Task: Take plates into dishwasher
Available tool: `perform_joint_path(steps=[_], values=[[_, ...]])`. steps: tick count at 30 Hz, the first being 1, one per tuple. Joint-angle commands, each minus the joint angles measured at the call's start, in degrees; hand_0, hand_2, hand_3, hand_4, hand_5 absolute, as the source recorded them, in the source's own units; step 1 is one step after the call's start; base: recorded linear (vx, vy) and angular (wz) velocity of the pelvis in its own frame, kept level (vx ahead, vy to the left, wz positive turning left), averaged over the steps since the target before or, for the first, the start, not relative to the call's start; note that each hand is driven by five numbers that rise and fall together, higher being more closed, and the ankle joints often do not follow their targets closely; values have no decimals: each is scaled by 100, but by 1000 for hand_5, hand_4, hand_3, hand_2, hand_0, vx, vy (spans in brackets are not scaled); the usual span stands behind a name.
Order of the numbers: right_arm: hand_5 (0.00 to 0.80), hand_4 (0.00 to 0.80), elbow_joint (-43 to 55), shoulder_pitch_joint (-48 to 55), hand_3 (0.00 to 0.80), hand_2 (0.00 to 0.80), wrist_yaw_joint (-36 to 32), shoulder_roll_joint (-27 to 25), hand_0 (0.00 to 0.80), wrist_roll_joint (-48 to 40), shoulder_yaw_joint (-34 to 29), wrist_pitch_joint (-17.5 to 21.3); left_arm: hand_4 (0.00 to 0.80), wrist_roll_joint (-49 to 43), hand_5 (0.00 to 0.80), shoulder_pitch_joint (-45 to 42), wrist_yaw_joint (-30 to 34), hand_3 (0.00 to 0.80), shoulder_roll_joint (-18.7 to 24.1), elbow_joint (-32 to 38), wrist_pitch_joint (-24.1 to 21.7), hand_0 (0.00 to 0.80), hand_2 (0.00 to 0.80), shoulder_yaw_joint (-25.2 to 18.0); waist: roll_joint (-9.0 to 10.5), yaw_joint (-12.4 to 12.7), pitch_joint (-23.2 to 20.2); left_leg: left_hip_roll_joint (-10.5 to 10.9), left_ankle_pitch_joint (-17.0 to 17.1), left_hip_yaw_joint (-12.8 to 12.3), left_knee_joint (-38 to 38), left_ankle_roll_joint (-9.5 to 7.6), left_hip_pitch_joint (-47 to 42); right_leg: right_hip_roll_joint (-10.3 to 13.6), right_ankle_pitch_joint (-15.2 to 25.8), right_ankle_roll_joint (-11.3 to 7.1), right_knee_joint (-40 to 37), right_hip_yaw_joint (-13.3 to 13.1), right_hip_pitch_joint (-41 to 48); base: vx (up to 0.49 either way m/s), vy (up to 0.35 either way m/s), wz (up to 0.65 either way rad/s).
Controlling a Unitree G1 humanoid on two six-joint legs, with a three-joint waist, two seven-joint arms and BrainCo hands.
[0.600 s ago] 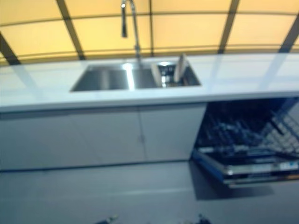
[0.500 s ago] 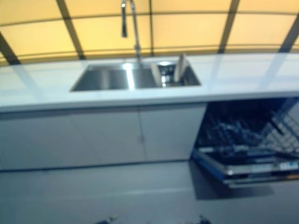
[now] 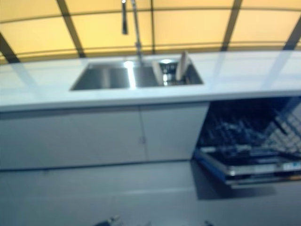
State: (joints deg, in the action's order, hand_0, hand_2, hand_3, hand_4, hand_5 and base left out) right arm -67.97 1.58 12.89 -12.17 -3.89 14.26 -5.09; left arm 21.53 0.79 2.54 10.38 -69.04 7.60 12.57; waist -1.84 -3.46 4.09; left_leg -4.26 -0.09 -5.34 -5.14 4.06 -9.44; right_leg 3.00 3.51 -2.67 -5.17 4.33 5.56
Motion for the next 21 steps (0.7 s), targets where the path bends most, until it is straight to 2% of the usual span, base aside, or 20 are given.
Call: perform_joint_path(steps=[1,5,7,10,12,14,15,19,21], values=[[0,0,-386,-450,0,0,324,99,0,240,152,-119,0,-24,0,250,113,0,-99,-404,117,0,0,287,185,35,195,526,-161,-99,14,-512,22,4,-131,-180,128,234,168,0,0,0],[0,0,-333,-462,0,0,291,75,0,376,235,-105,0,-50,0,240,132,0,-83,-389,86,0,0,294,189,37,206,510,-159,-100,14,-512,14,-9,-137,-164,135,211,171,0,0,0],[0,0,-300,-471,0,0,135,71,0,173,242,-29,0,-90,0,234,140,0,-85,-385,67,0,0,287,189,41,202,503,-169,-72,14,-514,7,-22,-149,-152,137,195,176,0,0,0],[0,0,-266,-438,0,0,320,91,0,289,235,266,0,-112,0,203,139,0,-98,-403,59,0,0,290,189,29,189,488,-168,-64,14,-504,1,-42,-165,-141,142,176,185,0,0,0],[0,0,-234,-417,0,0,358,90,0,316,237,327,0,-122,0,204,108,0,-93,-396,58,0,0,272,191,19,180,482,-165,-71,14,-502,2,-54,-176,-131,144,163,187,0,0,0],[0,0,-213,-412,0,0,497,83,0,422,240,284,0,-106,0,207,58,0,-79,-391,45,0,0,271,194,14,178,474,-166,-84,14,-503,4,-66,-194,-124,164,158,178,-9,-45,-2],[0,0,-207,-417,0,0,405,60,0,252,237,94,0,-83,0,220,19,0,-64,-385,60,0,0,248,202,11,179,460,-165,-94,14,-509,9,-92,-232,-108,208,155,170,-14,-81,-3],[0,0,-219,-447,0,0,220,58,0,-33,178,138,0,621,0,256,-118,0,-31,-411,80,0,0,44,233,-7,210,421,-162,-18,67,-549,-24,-218,-398,-2,471,24,121,-2,-94,-4],[0,0,-201,-504,0,0,-5,39,0,-206,131,73,0,686,0,252,-296,0,-12,-421,101,0,0,-150,326,6,294,343,-246,47,544,-519,80,-243,-464,107,635,1,79,-11,-137,-3]])
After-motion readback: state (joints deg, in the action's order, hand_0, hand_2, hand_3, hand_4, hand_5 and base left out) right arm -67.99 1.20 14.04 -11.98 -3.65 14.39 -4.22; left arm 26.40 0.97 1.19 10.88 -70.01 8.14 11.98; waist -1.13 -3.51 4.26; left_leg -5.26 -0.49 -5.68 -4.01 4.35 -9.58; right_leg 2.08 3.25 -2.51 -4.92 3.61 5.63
